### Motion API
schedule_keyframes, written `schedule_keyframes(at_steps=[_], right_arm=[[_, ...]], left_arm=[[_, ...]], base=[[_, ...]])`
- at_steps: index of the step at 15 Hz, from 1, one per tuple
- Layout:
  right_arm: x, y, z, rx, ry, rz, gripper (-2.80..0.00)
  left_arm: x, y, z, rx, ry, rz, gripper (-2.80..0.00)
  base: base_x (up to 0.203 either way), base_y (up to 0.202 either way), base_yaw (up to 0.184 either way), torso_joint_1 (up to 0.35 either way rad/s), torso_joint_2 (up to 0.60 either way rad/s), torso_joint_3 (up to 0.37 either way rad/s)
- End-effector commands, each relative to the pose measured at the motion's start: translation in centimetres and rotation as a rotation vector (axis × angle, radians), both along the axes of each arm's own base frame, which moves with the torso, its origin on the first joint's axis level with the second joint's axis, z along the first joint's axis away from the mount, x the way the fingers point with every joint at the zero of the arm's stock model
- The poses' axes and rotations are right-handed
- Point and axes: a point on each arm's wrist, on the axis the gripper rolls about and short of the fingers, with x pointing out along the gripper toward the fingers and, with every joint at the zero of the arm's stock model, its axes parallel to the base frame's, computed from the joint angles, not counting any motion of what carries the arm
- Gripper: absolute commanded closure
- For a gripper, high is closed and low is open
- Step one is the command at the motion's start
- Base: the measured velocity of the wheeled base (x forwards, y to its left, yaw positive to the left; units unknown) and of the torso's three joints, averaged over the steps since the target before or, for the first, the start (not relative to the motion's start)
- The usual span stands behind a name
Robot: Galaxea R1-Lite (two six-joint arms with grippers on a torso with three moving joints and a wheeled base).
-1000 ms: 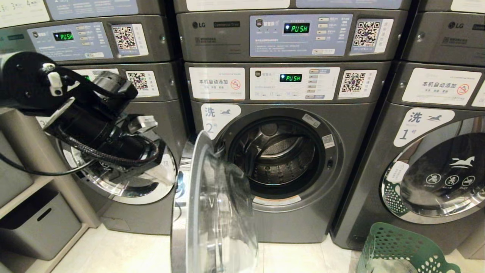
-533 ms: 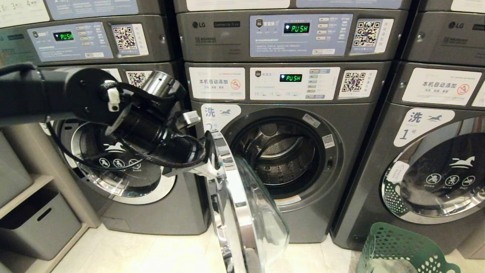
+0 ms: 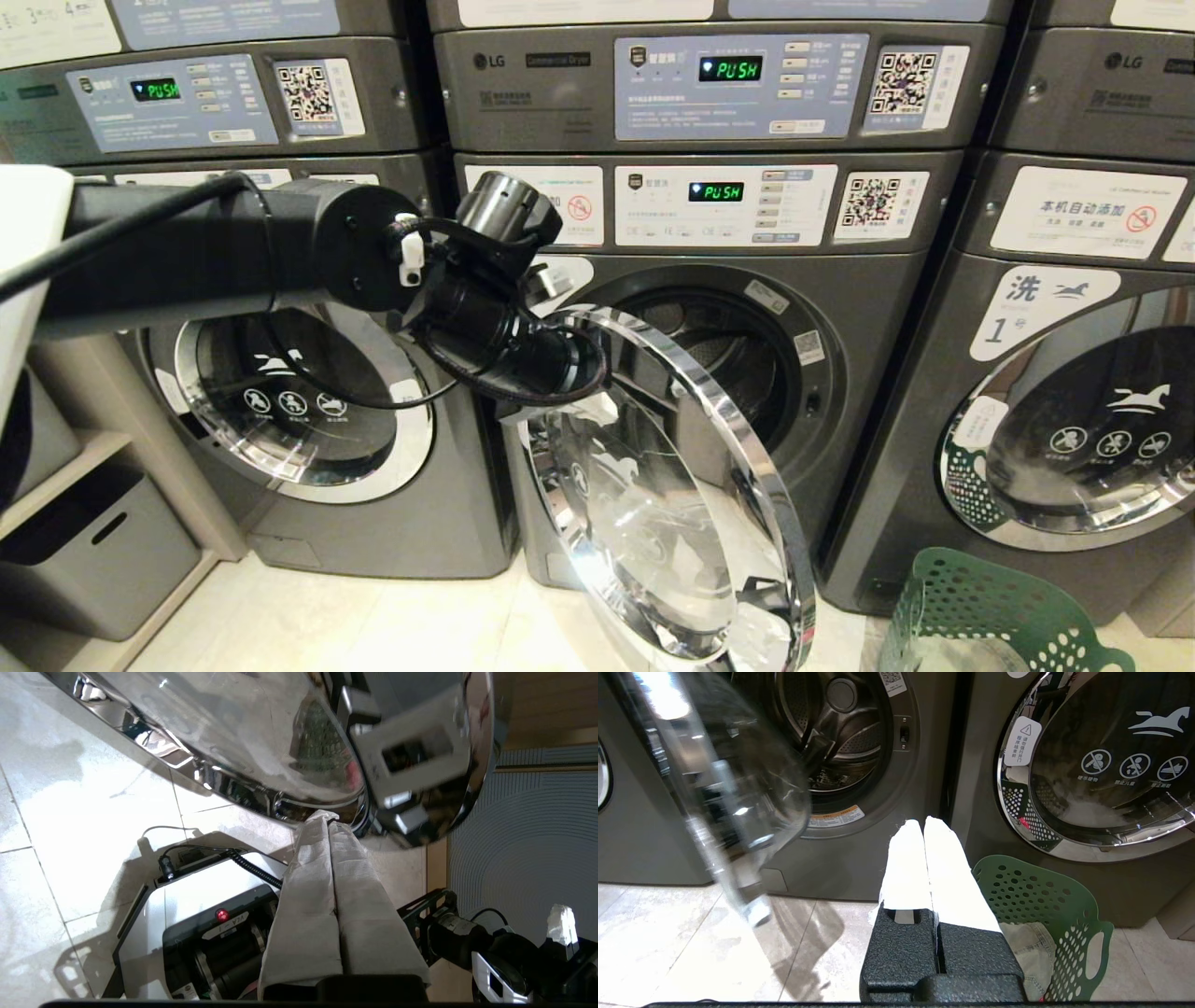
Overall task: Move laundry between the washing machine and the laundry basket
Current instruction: Close the washing machine door with the left hand, then press the washing machine door tightly with the right hand
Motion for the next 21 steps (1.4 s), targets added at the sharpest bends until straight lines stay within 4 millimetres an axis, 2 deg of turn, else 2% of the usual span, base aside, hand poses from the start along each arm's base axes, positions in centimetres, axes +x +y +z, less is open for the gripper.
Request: schedule_keyframes(at_steps=[1, 3, 5, 7, 9, 12, 15, 18, 21], right_arm=[[-0.1, 0.0, 0.2, -0.001, 0.001, 0.003, 0.00], [-0.6, 0.0, 2.3, -0.003, -0.003, 0.005, 0.00], [-0.2, 0.0, 5.8, 0.013, 0.095, 0.023, 0.00], [2.6, 0.2, 9.4, 0.085, 0.261, 0.079, 0.00], [7.4, 0.4, 11.6, 0.166, 0.463, 0.138, 0.00], [15.0, 0.9, 11.3, 0.246, 0.701, 0.210, 0.00], [22.3, 2.2, 8.8, 0.272, 0.776, 0.281, 0.00], [26.1, 3.3, 5.9, 0.279, 0.817, 0.318, 0.00], [28.3, 3.8, 3.8, 0.279, 0.820, 0.329, 0.00]], left_arm=[[-1.2, 0.6, 2.1, -0.021, -0.047, 0.019, 0.00], [-3.3, 2.2, 5.5, -0.065, -0.121, 0.074, 0.00], [-6.1, 4.6, 9.0, -0.099, -0.216, 0.161, 0.00], [-9.6, 7.4, 11.6, -0.110, -0.313, 0.261, 0.00], [-13.6, 10.9, 12.5, -0.084, -0.388, 0.376, 0.00], [-18.9, 17.1, 11.3, -0.035, -0.451, 0.596, 0.00], [-25.0, 22.0, 8.9, 0.019, -0.502, 0.875, 0.00], [-29.9, 23.7, 6.3, 0.100, -0.515, 1.132, 0.00], [-33.6, 23.8, 2.9, 0.166, -0.521, 1.147, 0.00]], base=[[0.000, 0.000, 0.000, 0.000, 0.00, 0.000], [0.000, 0.000, 0.000, 0.000, 0.00, 0.000], [0.000, 0.000, 0.000, 0.000, 0.00, 0.000], [0.000, 0.000, 0.000, 0.000, 0.00, 0.000], [0.000, 0.000, 0.000, 0.000, 0.00, 0.000], [0.000, 0.000, 0.000, 0.000, 0.00, 0.000], [0.000, 0.000, 0.000, 0.000, 0.00, 0.000], [0.000, 0.000, 0.000, 0.000, 0.00, 0.000], [0.000, 0.000, 0.000, 0.000, 0.00, 0.000]])
